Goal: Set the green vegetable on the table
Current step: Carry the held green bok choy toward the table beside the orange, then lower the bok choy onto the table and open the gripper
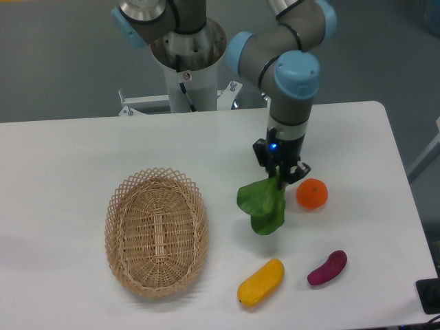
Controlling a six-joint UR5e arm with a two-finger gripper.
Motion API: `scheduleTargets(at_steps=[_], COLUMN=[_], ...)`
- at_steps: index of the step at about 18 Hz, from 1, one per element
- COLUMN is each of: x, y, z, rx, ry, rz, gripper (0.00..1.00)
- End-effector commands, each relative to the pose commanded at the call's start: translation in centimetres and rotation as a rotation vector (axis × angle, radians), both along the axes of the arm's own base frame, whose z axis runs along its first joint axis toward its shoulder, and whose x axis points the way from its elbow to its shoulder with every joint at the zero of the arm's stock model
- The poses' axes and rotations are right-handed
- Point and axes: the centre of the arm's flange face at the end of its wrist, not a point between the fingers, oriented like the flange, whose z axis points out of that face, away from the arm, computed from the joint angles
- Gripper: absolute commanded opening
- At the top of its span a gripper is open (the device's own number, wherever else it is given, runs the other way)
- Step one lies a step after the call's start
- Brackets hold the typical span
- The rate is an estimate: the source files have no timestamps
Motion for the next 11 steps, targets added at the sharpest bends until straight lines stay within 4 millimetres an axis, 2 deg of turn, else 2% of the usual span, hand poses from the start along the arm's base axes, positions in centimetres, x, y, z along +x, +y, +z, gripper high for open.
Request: scheduleTargets(at_steps=[2,4,11], x=[0.2,-0.1,-0.9], y=[1.5,1.8,2.2], z=[-1.5,-2.2,-2.7], rx=[0.008,-0.001,-0.009], ry=[0.007,0.015,0.014], rz=[0.0,0.002,0.001], gripper=[0.33,0.33,0.33])
